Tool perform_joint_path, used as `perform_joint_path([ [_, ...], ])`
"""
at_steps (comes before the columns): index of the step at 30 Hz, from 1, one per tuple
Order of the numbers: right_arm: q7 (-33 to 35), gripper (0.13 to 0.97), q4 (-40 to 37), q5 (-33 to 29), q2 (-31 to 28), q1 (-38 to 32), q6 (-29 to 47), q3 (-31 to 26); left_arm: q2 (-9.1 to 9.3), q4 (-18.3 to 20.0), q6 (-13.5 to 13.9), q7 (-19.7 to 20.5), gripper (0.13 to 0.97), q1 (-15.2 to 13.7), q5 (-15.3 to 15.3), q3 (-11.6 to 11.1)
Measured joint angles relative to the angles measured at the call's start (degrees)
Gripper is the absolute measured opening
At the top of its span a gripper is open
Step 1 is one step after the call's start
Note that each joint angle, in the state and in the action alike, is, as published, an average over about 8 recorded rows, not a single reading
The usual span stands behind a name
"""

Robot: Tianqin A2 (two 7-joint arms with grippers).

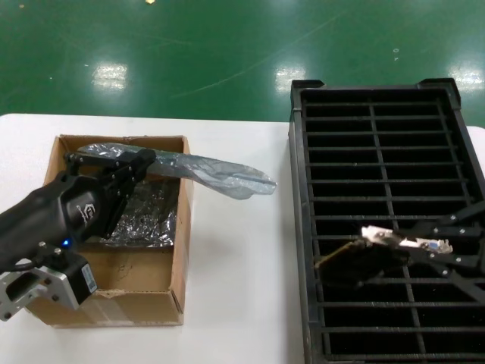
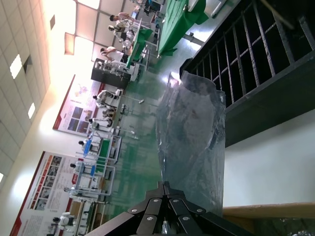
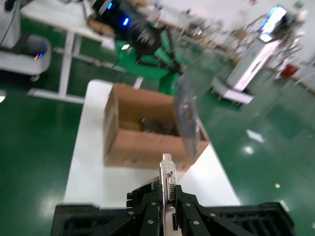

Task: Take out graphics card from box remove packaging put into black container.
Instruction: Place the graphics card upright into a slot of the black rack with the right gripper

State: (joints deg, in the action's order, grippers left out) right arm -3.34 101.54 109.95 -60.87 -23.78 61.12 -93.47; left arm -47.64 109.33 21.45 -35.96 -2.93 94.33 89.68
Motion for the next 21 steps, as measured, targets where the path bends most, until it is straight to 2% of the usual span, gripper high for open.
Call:
perform_joint_path([
  [9,-3.44,0.171,-0.63,-8.18,0.93,-9.05,3.43,-8.47,0.0,0.0,0.0,0.0,0.14,0.0,0.0,0.0],
  [21,-4.89,0.171,-1.35,-14.4,2.07,-14.7,7.06,-13.69,0.0,0.0,0.0,0.0,0.14,0.0,0.0,0.0],
])
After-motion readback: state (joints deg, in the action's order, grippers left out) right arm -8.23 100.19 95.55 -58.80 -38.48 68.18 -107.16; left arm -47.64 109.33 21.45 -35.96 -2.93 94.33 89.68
